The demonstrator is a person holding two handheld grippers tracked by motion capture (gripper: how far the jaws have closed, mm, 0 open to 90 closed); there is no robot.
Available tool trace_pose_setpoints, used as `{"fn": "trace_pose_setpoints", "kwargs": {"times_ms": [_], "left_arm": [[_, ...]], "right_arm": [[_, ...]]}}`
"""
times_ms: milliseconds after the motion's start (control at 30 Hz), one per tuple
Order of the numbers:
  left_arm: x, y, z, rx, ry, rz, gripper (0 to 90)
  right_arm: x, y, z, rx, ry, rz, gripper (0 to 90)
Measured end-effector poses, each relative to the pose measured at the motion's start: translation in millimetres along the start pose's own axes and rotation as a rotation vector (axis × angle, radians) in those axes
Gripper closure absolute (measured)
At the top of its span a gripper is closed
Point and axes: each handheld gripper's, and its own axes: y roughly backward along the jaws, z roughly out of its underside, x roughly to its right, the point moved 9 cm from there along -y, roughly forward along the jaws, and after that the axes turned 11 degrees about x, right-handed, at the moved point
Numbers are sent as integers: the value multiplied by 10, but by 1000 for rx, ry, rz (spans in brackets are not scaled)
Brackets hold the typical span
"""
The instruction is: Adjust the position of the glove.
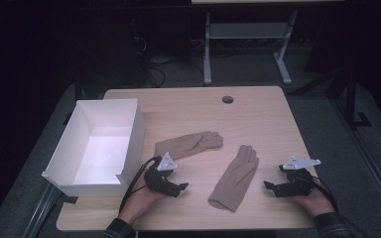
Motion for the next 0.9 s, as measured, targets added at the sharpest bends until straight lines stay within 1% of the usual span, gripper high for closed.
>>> {"fn": "trace_pose_setpoints", "kwargs": {"times_ms": [33,100,167,200,233,300,367,400,433,467,500,533,567,633,667,700,733,767,833,900], "left_arm": [[-12,3,-20,5,0,-5,234],[-43,5,-51,15,7,-12,263],[-74,13,-75,20,25,-9,352],[-95,17,-92,20,21,-11,393],[-95,17,-92,20,21,-11,445],[-169,26,-187,36,25,-37,575],[-214,21,-239,40,35,-52,731],[-239,5,-273,44,43,-59,782],[-259,-3,-289,41,41,-66,866],[-272,-15,-304,40,44,-72,896],[-306,-40,-327,39,41,-81,897],[-306,-40,-327,39,41,-81,897],[-377,-81,-367,41,54,-97,898],[-443,-111,-390,34,55,-114,898],[-443,-111,-390,34,55,-114,898],[-471,-131,-403,39,60,-126,898],[-540,-180,-400,29,73,-148,898],[-540,-180,-400,29,73,-148,898],[-620,-240,-376,12,78,-177,897],[-667,-269,-349,-2,79,-193,898]], "right_arm": [[-3,-2,3,4,-5,0,99],[2,-5,6,9,0,-1,95],[1,-6,6,8,0,-2,93],[2,-7,6,8,0,-2,93],[2,-7,6,8,0,-2,93],[2,-7,6,8,0,-2,93],[1,-7,6,8,-1,-2,93],[1,-6,6,8,-1,-2,93],[1,-7,6,8,-1,-2,93],[1,-7,6,8,-1,-2,93],[1,-7,6,8,0,-2,93],[1,-6,6,8,-1,-2,93],[1,-5,7,6,0,-3,93],[1,-7,6,8,-1,-2,93],[1,-7,6,8,-1,-2,93],[1,-7,6,8,-1,-2,93],[1,-6,6,8,-1,-2,93],[1,-6,6,8,-1,-2,93],[0,-7,6,8,-1,-2,92],[1,-7,6,8,-1,-3,92]]}}
